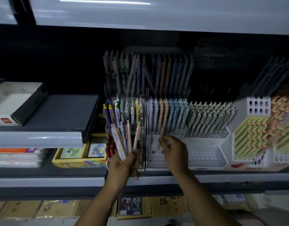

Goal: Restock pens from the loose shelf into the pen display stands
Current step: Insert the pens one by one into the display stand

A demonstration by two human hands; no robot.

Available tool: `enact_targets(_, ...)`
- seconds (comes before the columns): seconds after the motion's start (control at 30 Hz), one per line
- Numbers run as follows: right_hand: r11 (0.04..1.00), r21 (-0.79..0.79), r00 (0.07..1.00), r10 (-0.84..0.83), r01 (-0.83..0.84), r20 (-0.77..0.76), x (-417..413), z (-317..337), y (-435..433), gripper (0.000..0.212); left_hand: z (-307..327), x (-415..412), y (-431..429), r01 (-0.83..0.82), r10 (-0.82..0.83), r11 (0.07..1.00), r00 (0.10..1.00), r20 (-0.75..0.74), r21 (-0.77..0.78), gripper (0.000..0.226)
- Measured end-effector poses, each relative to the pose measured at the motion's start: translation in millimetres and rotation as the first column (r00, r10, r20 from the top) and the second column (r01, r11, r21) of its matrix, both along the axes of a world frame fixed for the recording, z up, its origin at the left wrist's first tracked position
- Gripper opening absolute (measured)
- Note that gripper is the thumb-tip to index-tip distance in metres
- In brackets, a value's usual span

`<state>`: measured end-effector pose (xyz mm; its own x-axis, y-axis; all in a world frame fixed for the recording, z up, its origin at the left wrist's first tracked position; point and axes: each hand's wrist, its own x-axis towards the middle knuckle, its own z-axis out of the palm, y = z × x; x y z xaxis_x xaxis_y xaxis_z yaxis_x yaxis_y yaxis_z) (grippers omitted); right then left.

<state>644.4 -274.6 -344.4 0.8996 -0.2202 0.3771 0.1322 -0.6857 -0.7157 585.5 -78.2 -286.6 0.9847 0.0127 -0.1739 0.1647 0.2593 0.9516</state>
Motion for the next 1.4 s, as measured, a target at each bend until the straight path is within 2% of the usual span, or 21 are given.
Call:
enact_targets(0.17, 0.998, -0.066, 0.997, 0.01, -0.015, -0.079, -4, -11, 0, 0.015, 2, -3, -1, 0.091, -0.091, 0.996, 0.996, 0.004, -0.001, 0.028)
enact_targets(0.3, 0.982, -0.188, 0.997, -0.022, 0.009, -0.07, -5, -17, 1, 0.012, 3, -5, -4, 0.116, -0.117, 0.993, 0.993, -0.007, -0.007, 0.029)
enact_targets(0.4, 0.968, -0.25, 0.997, -0.036, 0.017, -0.071, -5, -20, 3, 0.013, 4, -6, -5, 0.111, -0.111, 0.993, 0.994, -0.022, -0.03, 0.025)
enact_targets(0.53, 0.954, -0.298, 0.996, -0.054, 0.03, -0.073, -2, -20, 6, 0.021, 4, -7, -6, 0.063, -0.066, 0.994, 0.997, -0.037, -0.095, 0.03)
enact_targets(0.67, 0.944, -0.328, 0.996, -0.054, 0.025, -0.078, -3, -16, 6, 0.025, 3, -8, -6, 0.032, -0.035, 0.996, 0.999, -0.035, -0.079, 0.026)
enact_targets(0.83, 0.983, -0.182, 0.981, -0.055, 0.021, -0.186, -7, -10, 4, 0.021, 1, -8, -7, 0.026, -0.029, 0.997, 0.999, -0.034, -0.073, 0.024)
enact_targets(0.93, 0.997, -0.056, 0.987, -0.054, 0.046, -0.154, -19, 6, 7, 0.014, 0, -7, -9, 0.041, -0.044, 0.997, 0.998, -0.035, -0.069, 0.024)
enact_targets(1.0, 0.996, 0.087, 0.991, 0.039, -0.027, -0.13, -28, 22, 13, 0.015, 0, -6, -11, 0.043, -0.045, 0.997, 0.998, -0.037, -0.057, 0.022)
enact_targets(1.1, 0.91, 0.389, 0.967, 0.211, -0.141, -0.145, -36, 52, 22, 0.015, -1, -6, -14, 0.059, -0.06, 0.997, 0.998, -0.028, -0.045, 0.02)
enact_targets(1.17, 0.833, 0.511, 0.94, 0.318, -0.214, -0.125, -39, 70, 25, 0.014, -3, -6, -16, 0.081, -0.082, 0.997, 0.997, -0.015, -0.012, 0.021)
enact_targets(1.27, 0.817, 0.512, 0.913, 0.383, -0.265, -0.139, -42, 83, 32, 0.011, -5, -7, -19, 0.129, -0.129, 0.991, 0.991, 0.021, 0.036, 0.02)
enact_targets(1.4, 0.837, 0.508, 0.933, 0.323, -0.204, -0.158, -42, 82, 33, 0.01, -6, -7, -20, 0.136, -0.139, 0.988, 0.99, 0.036, 0.071, 0.021)
